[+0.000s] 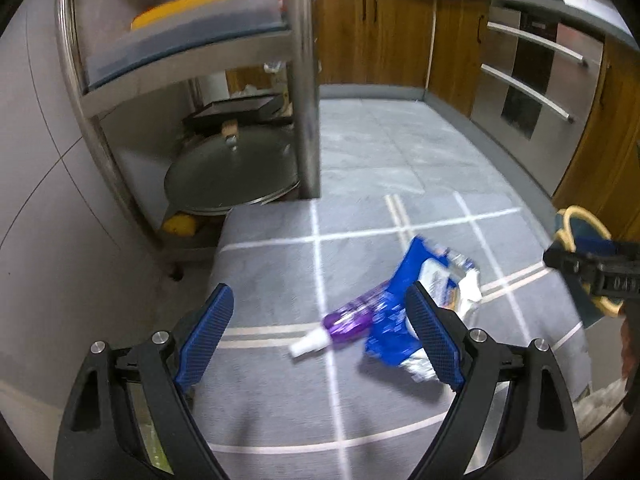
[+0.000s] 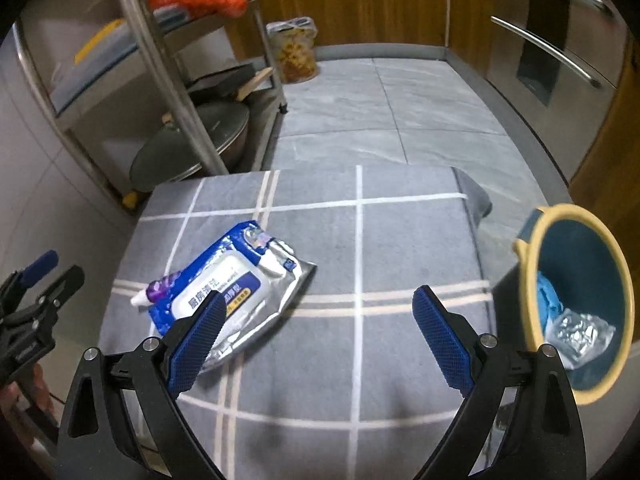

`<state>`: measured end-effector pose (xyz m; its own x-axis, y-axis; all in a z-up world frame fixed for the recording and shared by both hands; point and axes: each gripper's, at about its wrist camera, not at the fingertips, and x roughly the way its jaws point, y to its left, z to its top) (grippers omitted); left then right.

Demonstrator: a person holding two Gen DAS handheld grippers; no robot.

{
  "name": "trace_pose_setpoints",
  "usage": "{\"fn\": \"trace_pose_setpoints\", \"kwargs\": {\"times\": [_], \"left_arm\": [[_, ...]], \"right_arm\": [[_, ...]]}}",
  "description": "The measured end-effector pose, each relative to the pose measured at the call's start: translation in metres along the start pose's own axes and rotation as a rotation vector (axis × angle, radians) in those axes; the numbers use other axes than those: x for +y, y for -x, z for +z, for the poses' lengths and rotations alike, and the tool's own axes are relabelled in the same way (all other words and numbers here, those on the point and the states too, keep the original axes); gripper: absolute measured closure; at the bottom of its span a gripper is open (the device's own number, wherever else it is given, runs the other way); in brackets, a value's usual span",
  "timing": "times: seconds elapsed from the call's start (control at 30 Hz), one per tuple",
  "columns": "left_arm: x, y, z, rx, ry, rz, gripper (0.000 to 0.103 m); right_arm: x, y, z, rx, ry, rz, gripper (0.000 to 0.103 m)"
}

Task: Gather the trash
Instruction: 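Move both grippers back to the spray bottle and wipes pack on the mat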

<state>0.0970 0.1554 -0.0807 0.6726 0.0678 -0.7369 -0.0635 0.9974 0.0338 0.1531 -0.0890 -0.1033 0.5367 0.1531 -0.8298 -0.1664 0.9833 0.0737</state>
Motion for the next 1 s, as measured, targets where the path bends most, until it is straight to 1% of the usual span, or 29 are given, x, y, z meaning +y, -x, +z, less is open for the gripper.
{"fn": "trace_pose_setpoints", "kwargs": {"times": [0.13,0.27,0.33,0.4,0.47,0.6,0.73,0.83,0.87,0.93,0.97,1.0], "left_arm": [[0.011,-0.022,-0.007,0.049,-0.024,0.009,0.017],[0.023,-0.053,-0.017,0.132,-0.021,0.024,0.018],[0.022,-0.060,-0.021,0.148,-0.036,0.012,0.019],[0.015,-0.069,-0.024,0.163,-0.085,0.003,0.021],[0.004,-0.077,-0.026,0.182,-0.146,-0.009,0.025],[-0.011,-0.090,-0.031,0.197,-0.237,-0.011,0.029],[-0.013,-0.096,-0.029,0.194,-0.241,-0.025,0.031],[-0.011,-0.101,-0.027,0.194,-0.226,-0.048,0.036],[-0.010,-0.102,-0.027,0.196,-0.222,-0.056,0.038],[-0.010,-0.107,-0.026,0.206,-0.209,-0.080,0.042],[-0.010,-0.109,-0.025,0.210,-0.202,-0.103,0.046],[-0.011,-0.110,-0.026,0.213,-0.200,-0.115,0.050]], "right_arm": [[-0.001,-0.025,0.004,0.033,-0.021,-0.014,0.010],[-0.006,-0.050,0.003,0.081,-0.060,0.001,0.013],[-0.005,-0.059,0.003,0.102,-0.074,0.015,0.017],[-0.002,-0.069,0.001,0.133,-0.080,0.039,0.027],[0.002,-0.077,0.000,0.156,-0.083,0.055,0.031],[0.007,-0.092,0.001,0.189,-0.095,0.091,0.039],[0.012,-0.106,0.001,0.220,-0.107,0.122,0.045],[0.010,-0.112,0.002,0.224,-0.141,0.151,0.050],[0.008,-0.114,0.003,0.227,-0.156,0.168,0.054],[0.005,-0.117,0.005,0.229,-0.181,0.188,0.057],[0.003,-0.118,0.005,0.231,-0.192,0.195,0.063],[0.000,-0.120,0.005,0.233,-0.206,0.188,0.078]]}}
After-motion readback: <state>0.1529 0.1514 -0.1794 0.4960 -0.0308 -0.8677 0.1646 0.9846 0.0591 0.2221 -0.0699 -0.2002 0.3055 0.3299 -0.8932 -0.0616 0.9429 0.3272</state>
